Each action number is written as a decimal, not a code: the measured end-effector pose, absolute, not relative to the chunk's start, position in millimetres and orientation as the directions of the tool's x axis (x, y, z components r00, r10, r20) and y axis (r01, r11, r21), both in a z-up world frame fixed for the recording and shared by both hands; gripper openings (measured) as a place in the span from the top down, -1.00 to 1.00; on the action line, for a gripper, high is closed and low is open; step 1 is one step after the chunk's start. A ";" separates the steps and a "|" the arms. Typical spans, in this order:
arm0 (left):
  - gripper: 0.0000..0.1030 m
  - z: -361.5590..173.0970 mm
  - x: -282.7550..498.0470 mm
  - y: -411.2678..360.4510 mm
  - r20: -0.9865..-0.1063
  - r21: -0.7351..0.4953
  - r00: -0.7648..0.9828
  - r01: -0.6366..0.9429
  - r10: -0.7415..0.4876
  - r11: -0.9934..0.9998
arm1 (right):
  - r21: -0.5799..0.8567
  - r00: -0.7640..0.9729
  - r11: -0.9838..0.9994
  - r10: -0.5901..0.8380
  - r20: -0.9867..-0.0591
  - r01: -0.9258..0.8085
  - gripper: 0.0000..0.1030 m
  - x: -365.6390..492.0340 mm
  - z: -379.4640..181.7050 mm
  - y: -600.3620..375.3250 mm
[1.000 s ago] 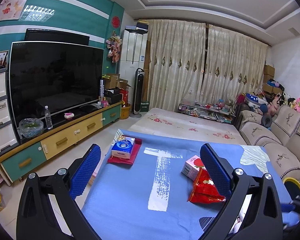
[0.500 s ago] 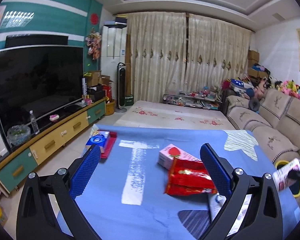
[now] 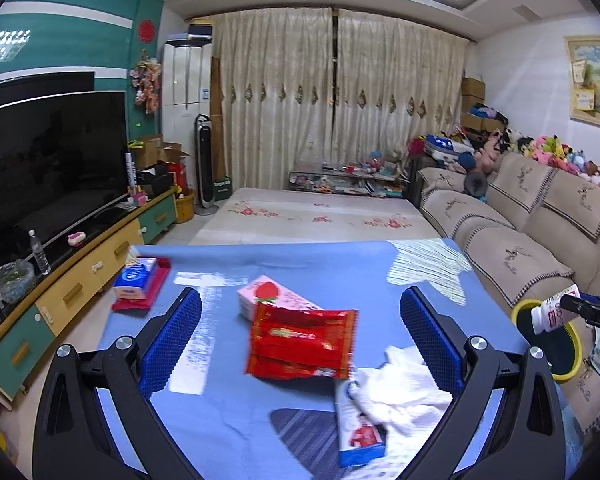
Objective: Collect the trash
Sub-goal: 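Lift the pill bottle with the right gripper and carry it over the bin, then open the right gripper to drop the pill bottle into the bin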
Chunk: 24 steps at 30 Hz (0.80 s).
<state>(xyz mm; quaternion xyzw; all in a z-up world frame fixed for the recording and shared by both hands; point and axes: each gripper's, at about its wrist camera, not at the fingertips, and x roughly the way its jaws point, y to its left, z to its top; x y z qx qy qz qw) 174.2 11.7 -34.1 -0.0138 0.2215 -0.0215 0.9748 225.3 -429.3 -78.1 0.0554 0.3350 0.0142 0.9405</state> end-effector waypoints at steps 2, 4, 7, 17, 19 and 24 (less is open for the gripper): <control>-0.90 -35.2 175.9 3.1 -0.439 -0.034 0.896 0.049 -0.059 0.998 | 0.113 0.762 0.991 0.021 -0.647 0.069 0.01 230.7 -90.7 -449.0; -0.90 -37.0 177.7 -6.7 -0.450 -0.035 0.890 0.064 -0.072 0.997 | 0.111 0.742 0.986 -0.017 -0.670 0.123 0.01 238.2 -105.9 -468.2; -0.90 -40.0 180.7 -20.3 -0.467 -0.029 0.880 0.085 -0.088 0.996 | 0.103 0.714 0.979 -0.053 -0.698 0.174 0.01 247.4 -126.0 -486.2; -0.90 -44.8 182.6 -39.0 -0.496 -0.018 0.860 0.132 -0.124 0.991 | 0.090 0.696 0.960 -0.125 -0.707 0.264 -0.08 245.1 -141.4 -499.8; -0.90 -45.1 178.9 -37.2 -0.502 -0.026 0.854 0.138 -0.132 0.990 | 0.087 0.703 0.962 -0.127 -0.699 0.260 -0.12 238.4 -136.7 -495.2; -0.90 -55.0 160.2 -29.9 -0.548 -0.047 0.819 0.171 -0.169 0.984 | 0.107 0.727 0.967 -0.099 -0.680 0.232 -0.27 217.6 -127.9 -483.3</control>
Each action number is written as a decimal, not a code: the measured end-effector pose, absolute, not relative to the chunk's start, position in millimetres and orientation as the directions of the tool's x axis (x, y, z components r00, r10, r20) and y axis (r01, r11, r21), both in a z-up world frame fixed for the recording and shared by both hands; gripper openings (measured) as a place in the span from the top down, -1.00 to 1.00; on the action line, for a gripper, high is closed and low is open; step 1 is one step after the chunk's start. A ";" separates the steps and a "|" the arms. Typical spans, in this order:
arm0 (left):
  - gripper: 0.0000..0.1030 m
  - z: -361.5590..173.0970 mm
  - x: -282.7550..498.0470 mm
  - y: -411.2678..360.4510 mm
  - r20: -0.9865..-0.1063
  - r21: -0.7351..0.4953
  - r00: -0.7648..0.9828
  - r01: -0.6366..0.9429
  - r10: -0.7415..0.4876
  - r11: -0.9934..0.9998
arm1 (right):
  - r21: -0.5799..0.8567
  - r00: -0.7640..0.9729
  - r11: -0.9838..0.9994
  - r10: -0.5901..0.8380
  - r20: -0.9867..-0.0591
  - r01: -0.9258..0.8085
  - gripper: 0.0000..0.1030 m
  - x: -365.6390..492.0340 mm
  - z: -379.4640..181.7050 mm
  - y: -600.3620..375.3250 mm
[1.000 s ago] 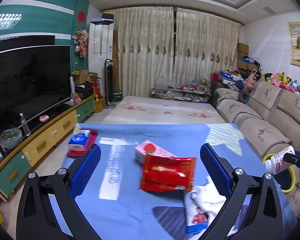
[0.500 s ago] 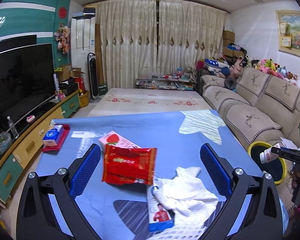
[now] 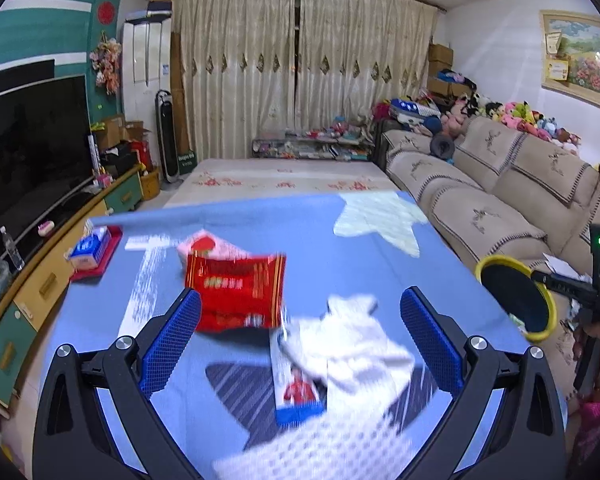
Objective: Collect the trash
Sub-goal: 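Open the right gripper to drop the pill bottle into the bin, then grasp the white foam mesh net with the left gripper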
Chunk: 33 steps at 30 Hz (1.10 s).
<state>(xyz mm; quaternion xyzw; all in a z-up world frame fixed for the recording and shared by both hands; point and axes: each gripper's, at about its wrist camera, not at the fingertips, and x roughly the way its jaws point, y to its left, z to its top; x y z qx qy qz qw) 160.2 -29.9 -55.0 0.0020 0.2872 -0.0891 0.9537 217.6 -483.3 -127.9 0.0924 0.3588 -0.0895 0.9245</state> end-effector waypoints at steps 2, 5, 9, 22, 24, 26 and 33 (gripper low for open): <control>-0.90 -64.3 152.1 -27.2 -0.587 -0.052 0.786 0.202 -0.194 0.978 | 0.108 0.730 0.969 -0.091 -0.677 0.221 -0.28 212.4 -126.3 -477.4; -0.90 -80.0 142.9 -27.6 -0.636 -0.057 0.733 0.267 -0.241 0.962 | 0.113 0.733 0.974 -0.069 -0.677 0.197 -0.28 208.7 -123.3 -467.4; -0.90 -105.0 130.0 -34.7 -0.701 -0.015 0.662 0.356 -0.264 0.934 | 0.110 0.733 0.978 -0.058 -0.678 0.179 -0.29 208.1 -120.6 -457.8; -0.01 -143.0 112.4 -35.3 -0.790 0.003 0.568 0.378 -0.229 0.926 | 0.118 0.729 0.980 -0.038 -0.684 0.162 -0.29 207.4 -122.7 -446.7; 0.26 -142.0 109.7 -32.5 -0.786 0.009 0.578 0.369 -0.222 0.929 | 0.120 0.730 0.980 -0.033 -0.683 0.157 -0.29 206.8 -123.0 -443.8; 0.49 -143.4 108.6 -29.7 -0.793 -0.012 0.560 0.382 -0.242 0.924 | 0.125 0.730 0.981 -0.025 -0.683 0.150 -0.29 206.1 -123.7 -441.1; 0.12 -139.2 99.4 -33.5 -0.802 0.030 0.555 0.406 -0.221 0.913 | 0.134 0.731 0.981 -0.012 -0.683 0.142 -0.29 206.3 -121.9 -443.8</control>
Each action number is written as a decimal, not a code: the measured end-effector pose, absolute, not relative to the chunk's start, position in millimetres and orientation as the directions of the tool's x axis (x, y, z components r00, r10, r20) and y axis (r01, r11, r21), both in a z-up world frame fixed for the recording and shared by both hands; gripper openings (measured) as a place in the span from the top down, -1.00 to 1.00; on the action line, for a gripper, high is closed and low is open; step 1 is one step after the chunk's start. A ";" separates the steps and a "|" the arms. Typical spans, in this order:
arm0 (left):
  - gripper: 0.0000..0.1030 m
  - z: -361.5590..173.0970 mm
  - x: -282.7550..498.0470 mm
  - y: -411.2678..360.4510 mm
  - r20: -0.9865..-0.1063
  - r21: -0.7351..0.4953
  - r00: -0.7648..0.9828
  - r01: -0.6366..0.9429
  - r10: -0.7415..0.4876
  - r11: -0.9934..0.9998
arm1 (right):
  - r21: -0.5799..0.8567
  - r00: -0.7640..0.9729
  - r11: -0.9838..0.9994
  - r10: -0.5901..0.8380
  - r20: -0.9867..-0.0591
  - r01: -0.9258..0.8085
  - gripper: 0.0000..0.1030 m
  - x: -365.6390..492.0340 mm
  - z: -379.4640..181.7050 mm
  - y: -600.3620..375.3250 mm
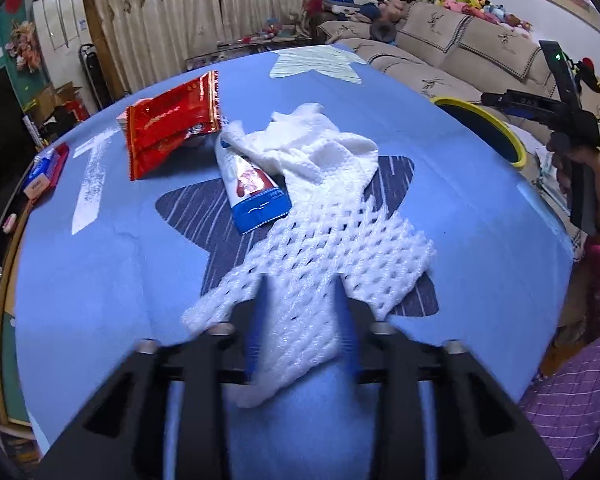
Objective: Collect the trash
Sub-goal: 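Grasp the white foam mesh net with the left gripper, then lift the mesh net with the left gripper and carry it over the bin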
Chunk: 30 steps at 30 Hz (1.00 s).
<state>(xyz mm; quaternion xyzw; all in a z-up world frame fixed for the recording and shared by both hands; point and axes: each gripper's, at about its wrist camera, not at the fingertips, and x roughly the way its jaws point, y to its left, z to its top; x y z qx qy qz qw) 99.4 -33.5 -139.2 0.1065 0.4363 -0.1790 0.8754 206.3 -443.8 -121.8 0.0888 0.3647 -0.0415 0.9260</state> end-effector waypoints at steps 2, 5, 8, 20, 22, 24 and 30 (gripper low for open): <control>0.14 -139.9 97.0 -34.6 -0.799 0.051 0.564 0.408 -0.208 0.912 | 0.135 0.730 0.980 -0.012 -0.683 0.143 -0.29 206.0 -121.9 -444.1; 0.29 -144.2 96.4 -36.8 -0.796 0.073 0.573 0.411 -0.195 0.909 | 0.135 0.728 0.981 -0.010 -0.686 0.140 -0.29 206.9 -121.5 -446.0; 0.74 -142.2 93.9 -41.6 -0.796 0.089 0.572 0.431 -0.196 0.898 | 0.135 0.728 0.981 -0.007 -0.686 0.136 -0.29 207.4 -120.4 -444.3; 0.94 -80.0 90.4 -46.9 -0.737 0.083 0.631 0.442 -0.243 0.893 | 0.160 0.745 0.977 0.004 -0.667 0.138 -0.29 200.8 -109.8 -455.4; 0.94 -67.5 92.1 -50.6 -0.723 0.092 0.644 0.448 -0.250 0.889 | 0.161 0.748 0.976 -0.001 -0.664 0.144 -0.29 198.8 -108.1 -459.3; 0.94 -53.0 95.4 -58.3 -0.708 0.093 0.654 0.460 -0.266 0.883 | 0.164 0.750 0.975 -0.005 -0.662 0.151 -0.29 196.3 -107.7 -463.7; 0.94 -21.5 115.4 -97.8 -0.659 0.123 0.684 0.508 -0.312 0.853 | 0.172 0.754 0.968 -0.028 -0.657 0.185 -0.29 187.2 -108.7 -481.1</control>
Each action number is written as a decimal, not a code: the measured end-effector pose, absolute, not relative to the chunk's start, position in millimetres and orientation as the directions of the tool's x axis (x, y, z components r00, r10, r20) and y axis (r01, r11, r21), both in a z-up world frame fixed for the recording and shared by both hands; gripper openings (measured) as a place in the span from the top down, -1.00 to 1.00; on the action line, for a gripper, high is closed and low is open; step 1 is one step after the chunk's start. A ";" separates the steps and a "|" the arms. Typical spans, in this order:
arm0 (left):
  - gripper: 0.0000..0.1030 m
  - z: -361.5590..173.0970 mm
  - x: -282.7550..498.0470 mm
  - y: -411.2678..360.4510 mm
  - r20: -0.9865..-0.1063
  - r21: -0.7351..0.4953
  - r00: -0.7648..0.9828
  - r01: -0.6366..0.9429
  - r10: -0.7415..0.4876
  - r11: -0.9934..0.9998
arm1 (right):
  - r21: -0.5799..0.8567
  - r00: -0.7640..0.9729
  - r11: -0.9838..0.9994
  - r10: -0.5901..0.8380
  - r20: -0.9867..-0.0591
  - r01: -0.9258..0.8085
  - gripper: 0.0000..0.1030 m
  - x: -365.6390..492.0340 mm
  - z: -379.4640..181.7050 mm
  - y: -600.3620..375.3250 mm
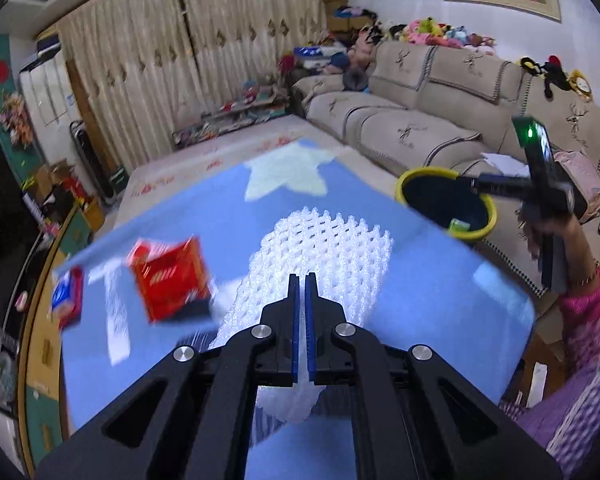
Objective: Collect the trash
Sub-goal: 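Lift the mesh net with the left gripper and carry it over the bin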
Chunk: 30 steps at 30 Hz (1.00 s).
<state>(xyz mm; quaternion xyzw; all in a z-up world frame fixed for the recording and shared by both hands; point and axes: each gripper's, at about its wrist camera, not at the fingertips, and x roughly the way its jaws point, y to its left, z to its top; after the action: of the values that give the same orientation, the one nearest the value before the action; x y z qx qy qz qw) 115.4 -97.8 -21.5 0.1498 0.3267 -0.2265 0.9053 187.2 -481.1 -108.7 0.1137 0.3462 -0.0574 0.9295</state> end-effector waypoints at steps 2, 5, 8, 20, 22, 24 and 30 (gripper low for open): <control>0.94 -17.6 123.7 -112.9 -0.651 0.125 0.682 0.529 -0.332 0.840 | 0.172 0.753 0.964 -0.041 -0.657 0.202 -0.29 183.9 -109.9 -488.4; 0.94 -16.8 141.5 -143.0 -0.648 0.122 0.665 0.572 -0.372 0.811 | 0.167 0.750 0.958 -0.069 -0.658 0.235 -0.29 177.6 -111.8 -501.9; 0.94 -18.5 165.3 -182.0 -0.654 0.099 0.628 0.624 -0.421 0.775 | 0.167 0.745 0.948 -0.098 -0.660 0.272 -0.29 172.0 -114.9 -517.8; 0.94 -63.6 247.3 -335.2 -0.732 0.047 0.479 0.745 -0.485 0.665 | 0.178 0.715 0.899 -0.186 -0.674 0.401 -0.30 149.9 -134.5 -577.6; 0.94 -73.0 254.2 -361.6 -0.742 0.041 0.458 0.759 -0.489 0.649 | 0.178 0.708 0.890 -0.198 -0.678 0.420 -0.29 146.6 -137.9 -586.5; 0.93 -81.7 262.3 -386.8 -0.753 0.030 0.434 0.774 -0.495 0.633 | 0.182 0.700 0.880 -0.208 -0.683 0.439 -0.29 142.3 -141.7 -595.7; 0.92 -111.7 281.1 -442.0 -0.783 -0.013 0.379 0.783 -0.494 0.622 | 0.192 0.682 0.857 -0.224 -0.696 0.478 -0.30 131.7 -151.7 -616.4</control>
<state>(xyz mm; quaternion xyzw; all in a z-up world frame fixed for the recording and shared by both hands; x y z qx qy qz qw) 281.1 -442.0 -111.7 0.1836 0.3940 -0.3943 0.8097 131.7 -616.4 -151.7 0.1824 0.3477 -0.1952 0.8987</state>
